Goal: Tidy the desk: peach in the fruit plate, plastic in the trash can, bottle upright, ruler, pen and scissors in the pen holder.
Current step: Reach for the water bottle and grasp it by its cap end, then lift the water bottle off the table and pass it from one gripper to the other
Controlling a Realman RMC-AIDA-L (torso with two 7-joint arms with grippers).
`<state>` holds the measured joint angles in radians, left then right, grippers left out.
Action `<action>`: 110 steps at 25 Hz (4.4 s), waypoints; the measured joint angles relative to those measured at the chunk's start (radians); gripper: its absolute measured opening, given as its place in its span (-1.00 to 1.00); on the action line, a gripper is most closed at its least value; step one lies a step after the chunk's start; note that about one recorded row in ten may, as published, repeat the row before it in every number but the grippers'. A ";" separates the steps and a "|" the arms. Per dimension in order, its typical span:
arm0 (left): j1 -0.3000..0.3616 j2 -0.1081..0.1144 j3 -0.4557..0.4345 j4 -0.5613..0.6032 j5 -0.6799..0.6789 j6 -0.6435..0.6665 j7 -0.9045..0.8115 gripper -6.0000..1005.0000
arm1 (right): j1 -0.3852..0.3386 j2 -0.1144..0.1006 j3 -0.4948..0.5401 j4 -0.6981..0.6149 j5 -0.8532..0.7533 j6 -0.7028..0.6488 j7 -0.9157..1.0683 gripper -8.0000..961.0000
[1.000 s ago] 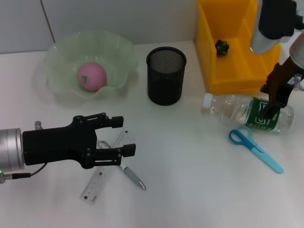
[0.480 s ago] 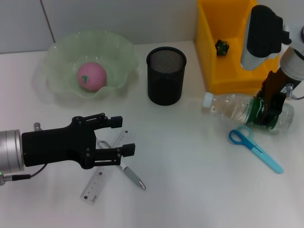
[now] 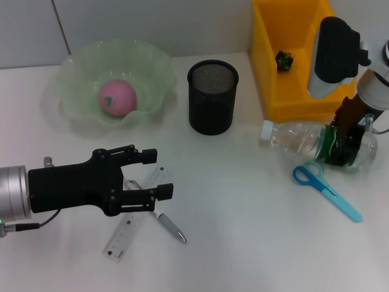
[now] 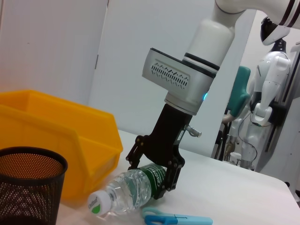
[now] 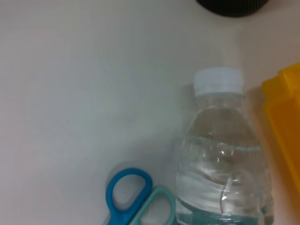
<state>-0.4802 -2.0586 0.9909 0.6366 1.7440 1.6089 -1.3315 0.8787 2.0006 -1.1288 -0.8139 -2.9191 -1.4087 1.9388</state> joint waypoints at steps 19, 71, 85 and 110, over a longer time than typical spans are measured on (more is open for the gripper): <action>0.000 0.000 0.000 0.000 0.000 0.000 -0.001 0.65 | -0.009 0.004 -0.014 0.059 0.000 0.055 0.000 0.61; 0.010 0.006 -0.080 0.000 -0.003 0.013 -0.003 0.64 | -0.194 0.043 0.133 -0.316 0.430 -0.169 -0.217 0.64; 0.014 -0.001 -0.282 -0.139 -0.169 0.068 0.022 0.64 | -0.319 0.053 0.257 -0.192 0.942 -0.171 -0.472 0.64; -0.087 -0.012 -0.273 -0.361 -0.317 0.198 0.194 0.64 | -0.225 0.081 0.176 0.220 1.257 -0.173 -0.696 0.65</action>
<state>-0.5671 -2.0710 0.7178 0.2758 1.4271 1.8066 -1.1376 0.6542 2.0814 -0.9525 -0.5941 -1.6623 -1.5820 1.2426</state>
